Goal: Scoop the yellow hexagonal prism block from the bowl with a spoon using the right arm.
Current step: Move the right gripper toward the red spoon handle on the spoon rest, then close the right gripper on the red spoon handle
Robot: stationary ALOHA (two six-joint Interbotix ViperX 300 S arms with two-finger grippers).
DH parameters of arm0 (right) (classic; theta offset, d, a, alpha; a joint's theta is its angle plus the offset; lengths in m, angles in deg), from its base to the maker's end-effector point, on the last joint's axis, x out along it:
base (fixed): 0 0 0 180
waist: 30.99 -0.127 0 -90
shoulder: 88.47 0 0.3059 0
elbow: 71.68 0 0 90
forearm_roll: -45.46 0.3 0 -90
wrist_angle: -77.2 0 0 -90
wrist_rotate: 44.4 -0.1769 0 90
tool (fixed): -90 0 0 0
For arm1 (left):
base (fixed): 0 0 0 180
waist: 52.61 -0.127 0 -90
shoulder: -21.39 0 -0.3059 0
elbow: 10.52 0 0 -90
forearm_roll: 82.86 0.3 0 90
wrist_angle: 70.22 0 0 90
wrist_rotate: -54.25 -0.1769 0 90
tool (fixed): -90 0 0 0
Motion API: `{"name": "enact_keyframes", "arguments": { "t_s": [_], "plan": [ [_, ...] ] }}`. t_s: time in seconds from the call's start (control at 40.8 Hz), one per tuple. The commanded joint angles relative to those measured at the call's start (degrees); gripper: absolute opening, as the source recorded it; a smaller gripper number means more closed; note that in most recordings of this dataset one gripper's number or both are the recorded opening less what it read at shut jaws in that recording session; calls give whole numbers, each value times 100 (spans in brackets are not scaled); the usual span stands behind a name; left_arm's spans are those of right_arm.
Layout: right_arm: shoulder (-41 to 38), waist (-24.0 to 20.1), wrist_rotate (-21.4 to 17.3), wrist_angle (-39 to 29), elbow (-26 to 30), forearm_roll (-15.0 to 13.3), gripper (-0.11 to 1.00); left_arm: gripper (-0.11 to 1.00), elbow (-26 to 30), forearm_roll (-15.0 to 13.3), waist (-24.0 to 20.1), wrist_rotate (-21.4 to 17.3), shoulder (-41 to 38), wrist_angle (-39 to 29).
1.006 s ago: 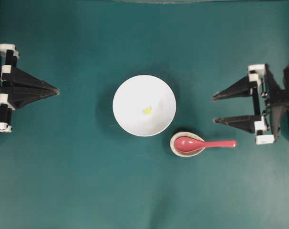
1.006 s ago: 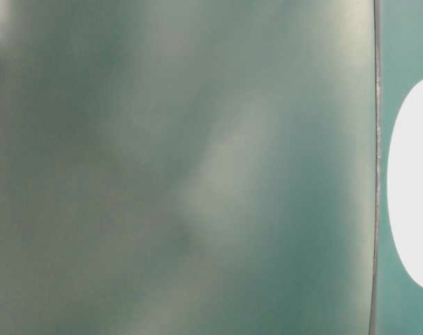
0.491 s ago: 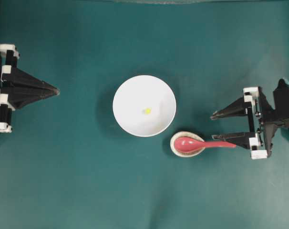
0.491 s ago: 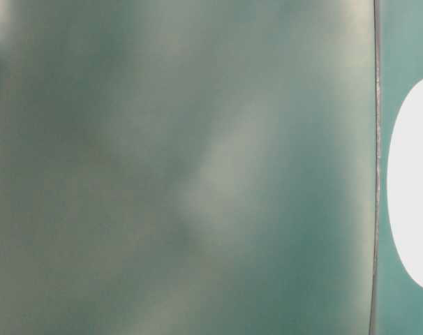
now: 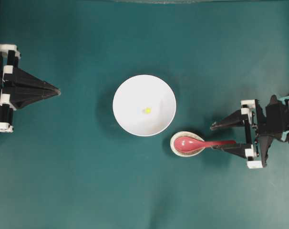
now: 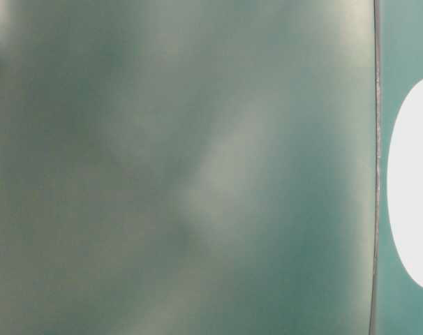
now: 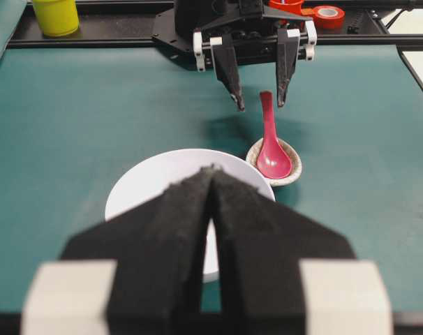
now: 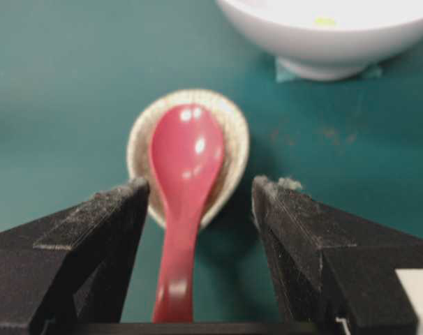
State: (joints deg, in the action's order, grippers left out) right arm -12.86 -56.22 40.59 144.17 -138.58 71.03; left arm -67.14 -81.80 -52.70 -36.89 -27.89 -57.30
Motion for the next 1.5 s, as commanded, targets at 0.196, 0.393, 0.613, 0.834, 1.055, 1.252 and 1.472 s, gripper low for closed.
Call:
{"name": "enact_keyframes", "arguments": {
  "t_s": [0.196, 0.393, 0.613, 0.834, 1.055, 1.252, 1.472],
  "plan": [
    [-650, -193, -290, 466, 123, 18, 63, -1, 114, 9, -9, -9, -44, 53],
    [-844, -193, -299, 475, 167, 18, 63, -1, 114, 9, -9, -9, -44, 53],
    [-853, -272, -299, 448, 167, 9, 63, -1, 105, 9, -9, -9, -44, 44],
    [-853, -299, -220, 431, 149, -9, 60, -1, 105, 18, -9, -9, -44, 26],
    [-844, -299, -132, 387, 141, -9, 54, -1, 105, 9, -9, -9, -44, 18],
    [-844, -290, -123, 387, 149, 0, 51, -1, 105, 9, -9, -9, -44, 18],
    [-844, -290, -123, 378, 167, 18, 42, -1, 105, 9, -9, -9, -44, 18]
  ]
}}
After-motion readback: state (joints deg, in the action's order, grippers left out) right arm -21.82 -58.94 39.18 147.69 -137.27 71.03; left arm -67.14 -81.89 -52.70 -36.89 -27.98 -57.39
